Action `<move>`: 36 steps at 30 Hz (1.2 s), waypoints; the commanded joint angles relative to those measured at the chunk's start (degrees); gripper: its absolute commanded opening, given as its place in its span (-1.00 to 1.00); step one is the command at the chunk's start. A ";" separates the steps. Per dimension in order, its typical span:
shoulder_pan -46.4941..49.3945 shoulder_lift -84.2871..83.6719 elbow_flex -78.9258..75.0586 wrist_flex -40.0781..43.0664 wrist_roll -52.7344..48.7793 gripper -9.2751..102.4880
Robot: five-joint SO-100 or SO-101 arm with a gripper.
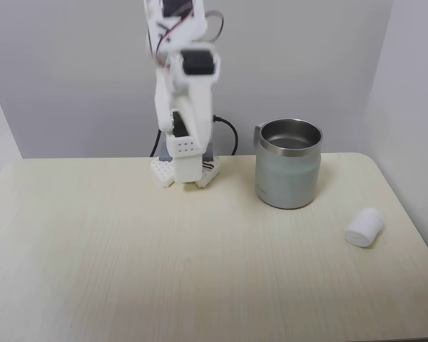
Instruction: Grasp a dressing and put it in the cup.
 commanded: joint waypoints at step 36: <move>-42.10 104.24 80.86 29.53 2.99 -0.38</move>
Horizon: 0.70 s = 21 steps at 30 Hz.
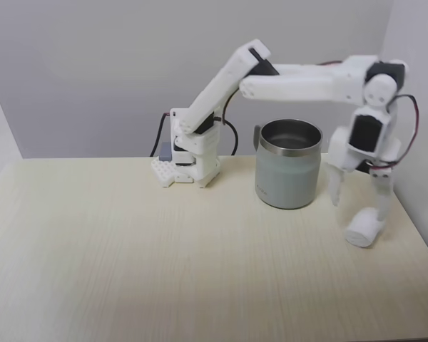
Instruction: Grasp a dressing and put it in the cup.
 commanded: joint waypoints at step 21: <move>-4.48 19.86 16.52 2.02 -0.44 -0.43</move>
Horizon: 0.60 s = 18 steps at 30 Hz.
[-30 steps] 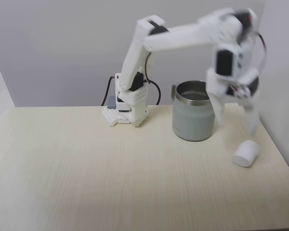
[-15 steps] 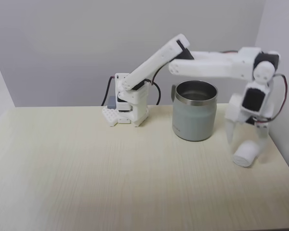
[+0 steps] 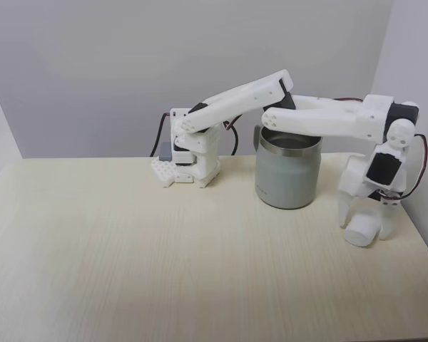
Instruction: Grasp a dressing and put it in the cup.
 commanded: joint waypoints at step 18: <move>0.18 -3.60 3.16 2.37 0.26 -0.84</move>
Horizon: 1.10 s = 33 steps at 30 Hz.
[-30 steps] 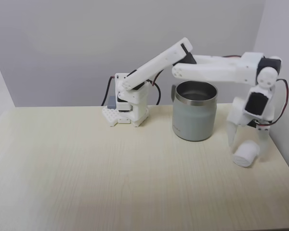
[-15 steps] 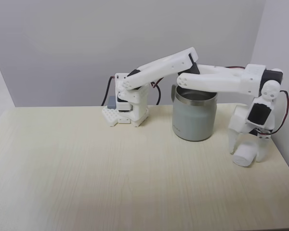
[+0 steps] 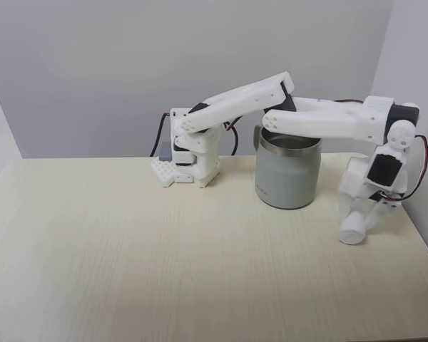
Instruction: Grasp a dressing and put it in the cup.
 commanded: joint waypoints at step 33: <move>-7.29 -80.86 -46.85 2.55 -1.32 -0.84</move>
